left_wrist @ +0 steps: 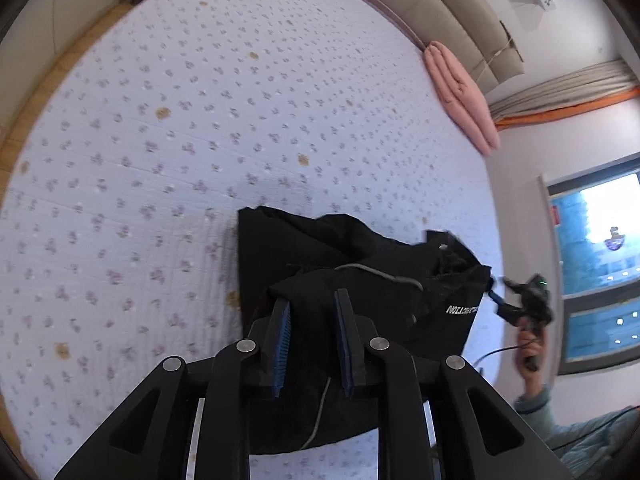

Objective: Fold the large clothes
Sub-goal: 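Fold the held hem over toward the collar with both grippers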

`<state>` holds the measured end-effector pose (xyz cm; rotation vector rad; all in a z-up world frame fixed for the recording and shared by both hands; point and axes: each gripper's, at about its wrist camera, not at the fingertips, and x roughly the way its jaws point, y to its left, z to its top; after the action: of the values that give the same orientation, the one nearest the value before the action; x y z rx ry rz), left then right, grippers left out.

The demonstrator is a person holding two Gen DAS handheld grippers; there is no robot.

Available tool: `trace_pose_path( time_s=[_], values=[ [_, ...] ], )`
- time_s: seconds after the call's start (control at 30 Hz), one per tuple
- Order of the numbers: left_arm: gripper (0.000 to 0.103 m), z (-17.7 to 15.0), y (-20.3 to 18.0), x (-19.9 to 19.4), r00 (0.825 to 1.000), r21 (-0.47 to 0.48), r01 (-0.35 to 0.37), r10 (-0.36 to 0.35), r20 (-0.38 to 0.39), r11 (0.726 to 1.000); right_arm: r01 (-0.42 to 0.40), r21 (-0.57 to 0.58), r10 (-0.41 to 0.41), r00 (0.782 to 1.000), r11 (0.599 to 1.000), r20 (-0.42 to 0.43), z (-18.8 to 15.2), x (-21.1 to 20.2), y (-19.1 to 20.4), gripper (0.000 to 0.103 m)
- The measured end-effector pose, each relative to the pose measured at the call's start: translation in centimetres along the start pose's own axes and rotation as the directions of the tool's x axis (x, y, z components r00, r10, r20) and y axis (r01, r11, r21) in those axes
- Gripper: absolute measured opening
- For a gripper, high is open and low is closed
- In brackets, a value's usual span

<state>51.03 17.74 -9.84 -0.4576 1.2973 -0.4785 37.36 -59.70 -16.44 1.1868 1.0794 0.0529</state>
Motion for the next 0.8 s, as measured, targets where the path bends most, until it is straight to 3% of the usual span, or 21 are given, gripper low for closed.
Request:
trace_pose_path(
  time_s=[0.03,0.07,0.13,0.17,0.23,0.3,0.33,0.4,0.47,0.5,0.57,0.7,0.8],
  values=[
    [0.033,-0.1,0.2,-0.6,0.999,-0.014,-0.009,0.01,0.04,1.0,-0.033,-0.003,0.033,0.999,0.999,0.027,0.2,-1.3,0.0,0.065],
    [0.045,-0.2,0.6,-1.2,0.997,-0.025,-0.019,0.021,0.073,0.999,-0.043,-0.023,0.044,0.998,0.999,0.055,0.6,-2.7,0.2,0.065],
    [0.051,-0.1,0.7,-2.7,0.984,-0.053,-0.081,0.088,0.157,0.995,0.043,-0.106,-0.033,0.995,0.993,0.096,1.1,-4.4,1.2,0.065],
    [0.053,-0.2,0.6,-3.0,0.978,-0.055,-0.096,0.105,0.18,0.994,0.124,-0.184,-0.104,0.988,0.975,0.117,1.2,-4.7,2.2,0.068],
    [0.063,-0.2,0.3,-2.7,0.976,-0.046,-0.101,0.108,0.19,0.994,0.206,-0.279,-0.182,0.977,0.938,0.112,1.2,-3.5,3.5,0.07],
    [0.065,-0.3,-0.4,-1.3,0.981,-0.016,-0.12,0.121,0.152,0.993,0.257,-0.373,-0.239,0.966,0.891,0.095,0.9,-1.0,4.7,0.07],
    [0.065,-0.4,-0.7,-0.3,0.982,0.004,-0.142,0.14,0.128,0.99,0.292,-0.439,-0.274,0.956,0.85,0.107,0.5,0.6,5.6,0.07],
    [0.065,-0.5,-1.2,1.8,0.978,0.05,-0.198,0.194,0.076,0.979,0.376,-0.577,-0.345,0.923,0.725,0.169,-0.6,3.1,7.4,0.07],
    [0.065,-0.3,-1.2,3.8,0.966,0.103,-0.258,0.255,0.046,0.961,0.446,-0.688,-0.388,0.887,0.572,0.252,-1.8,5.1,8.8,0.07],
    [0.065,-0.1,-1.1,4.2,0.965,0.11,-0.262,0.259,0.043,0.959,0.448,-0.718,-0.393,0.882,0.532,0.259,-2.0,6.0,9.1,0.07],
    [0.065,0.7,0.1,5.4,0.976,0.094,-0.217,0.214,0.038,0.972,0.408,-0.754,-0.395,0.893,0.515,0.214,-2.0,7.2,9.0,0.07],
    [0.065,2.2,1.6,7.0,0.989,0.058,-0.144,0.142,0.042,0.988,0.382,-0.752,-0.396,0.902,0.538,0.175,-1.1,8.2,8.7,0.07],
    [0.066,3.5,2.8,9.0,0.994,0.065,-0.107,0.108,-0.012,0.992,0.366,-0.745,-0.399,0.905,0.558,0.145,-0.3,8.5,8.0,0.071]
  ],
)
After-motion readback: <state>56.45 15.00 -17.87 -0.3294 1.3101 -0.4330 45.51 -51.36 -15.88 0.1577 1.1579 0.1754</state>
